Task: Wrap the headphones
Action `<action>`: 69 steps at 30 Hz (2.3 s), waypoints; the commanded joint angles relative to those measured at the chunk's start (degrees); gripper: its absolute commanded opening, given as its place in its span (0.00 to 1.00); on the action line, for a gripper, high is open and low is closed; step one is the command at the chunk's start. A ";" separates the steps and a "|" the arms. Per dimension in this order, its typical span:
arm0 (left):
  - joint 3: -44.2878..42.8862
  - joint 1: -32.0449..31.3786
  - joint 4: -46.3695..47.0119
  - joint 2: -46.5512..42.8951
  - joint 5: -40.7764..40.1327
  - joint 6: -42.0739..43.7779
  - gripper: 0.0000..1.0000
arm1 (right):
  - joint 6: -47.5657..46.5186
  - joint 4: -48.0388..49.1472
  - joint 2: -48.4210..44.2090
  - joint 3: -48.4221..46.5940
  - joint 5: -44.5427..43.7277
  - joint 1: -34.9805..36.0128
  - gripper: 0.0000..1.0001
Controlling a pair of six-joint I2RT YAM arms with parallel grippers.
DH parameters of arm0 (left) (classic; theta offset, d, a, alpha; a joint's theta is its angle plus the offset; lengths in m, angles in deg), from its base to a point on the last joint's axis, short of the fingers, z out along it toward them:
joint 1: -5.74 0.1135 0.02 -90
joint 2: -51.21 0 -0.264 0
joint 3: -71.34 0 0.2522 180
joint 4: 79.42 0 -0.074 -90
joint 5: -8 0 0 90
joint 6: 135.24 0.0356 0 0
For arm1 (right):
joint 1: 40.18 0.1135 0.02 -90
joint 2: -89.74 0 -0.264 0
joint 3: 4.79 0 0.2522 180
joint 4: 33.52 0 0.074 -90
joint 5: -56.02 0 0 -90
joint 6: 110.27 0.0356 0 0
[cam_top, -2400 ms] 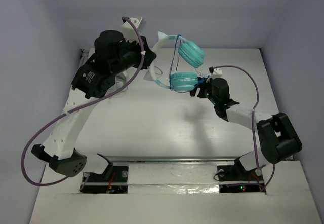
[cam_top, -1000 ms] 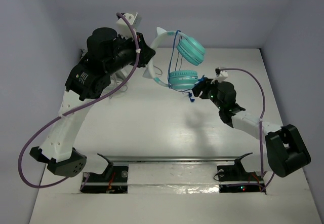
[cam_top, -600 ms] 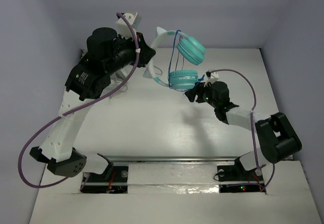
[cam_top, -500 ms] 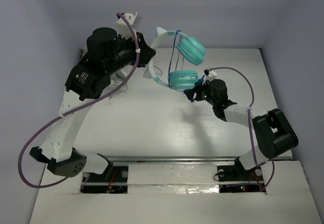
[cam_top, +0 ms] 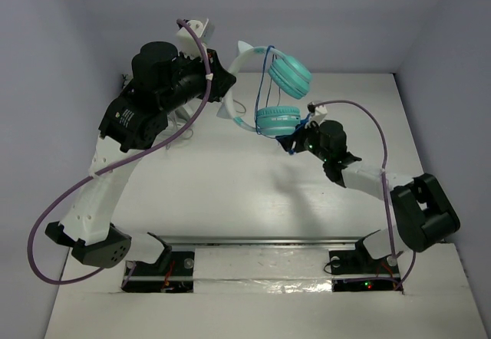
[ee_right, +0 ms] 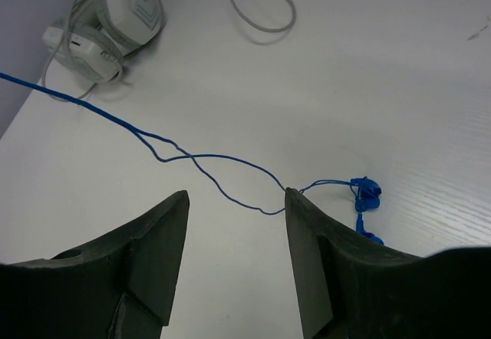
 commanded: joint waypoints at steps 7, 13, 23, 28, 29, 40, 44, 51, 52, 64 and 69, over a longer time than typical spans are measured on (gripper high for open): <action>-2.82 0.34 7.23 -0.61 1.62 -2.47 0.00 | -2.07 -0.46 1.26 -1.47 -3.53 1.46 0.73; -3.26 0.34 7.14 -0.79 1.53 -2.47 0.00 | -3.31 -2.66 6.97 -6.92 -4.79 1.46 0.71; -3.96 0.34 7.31 -0.52 1.88 -2.64 0.00 | -2.35 5.85 15.06 -9.57 -6.02 1.46 0.66; -4.31 0.34 7.84 -0.17 2.32 -2.99 0.00 | 0.64 14.21 19.01 -7.98 -4.79 1.46 0.62; -4.40 0.34 7.84 -0.08 2.58 -2.99 0.00 | 1.08 14.91 19.46 -7.55 -4.78 1.46 0.61; -4.31 0.34 10.91 1.76 -0.74 -4.31 0.00 | 7.67 20.19 20.35 -3.86 -0.75 1.46 0.28; -4.75 0.86 12.50 3.96 -6.11 -4.31 0.00 | 9.43 17.47 16.04 -0.34 -3.81 4.27 0.05; -10.20 6.57 15.48 12.13 -11.12 -7.47 0.00 | 11.46 0.81 2.87 4.85 -10.66 14.80 0.00; -9.85 8.23 16.62 13.35 -11.30 -7.91 0.00 | 11.54 -1.06 1.37 4.94 -13.54 17.61 0.00; 2.97 13.78 25.06 17.23 -22.18 -9.77 0.00 | 10.14 -33.57 -11.64 -5.50 -20.51 33.27 0.00; 3.88 13.78 24.72 21.44 -24.66 -6.78 0.00 | 8.74 -48.59 -13.67 -14.21 -22.53 39.42 0.00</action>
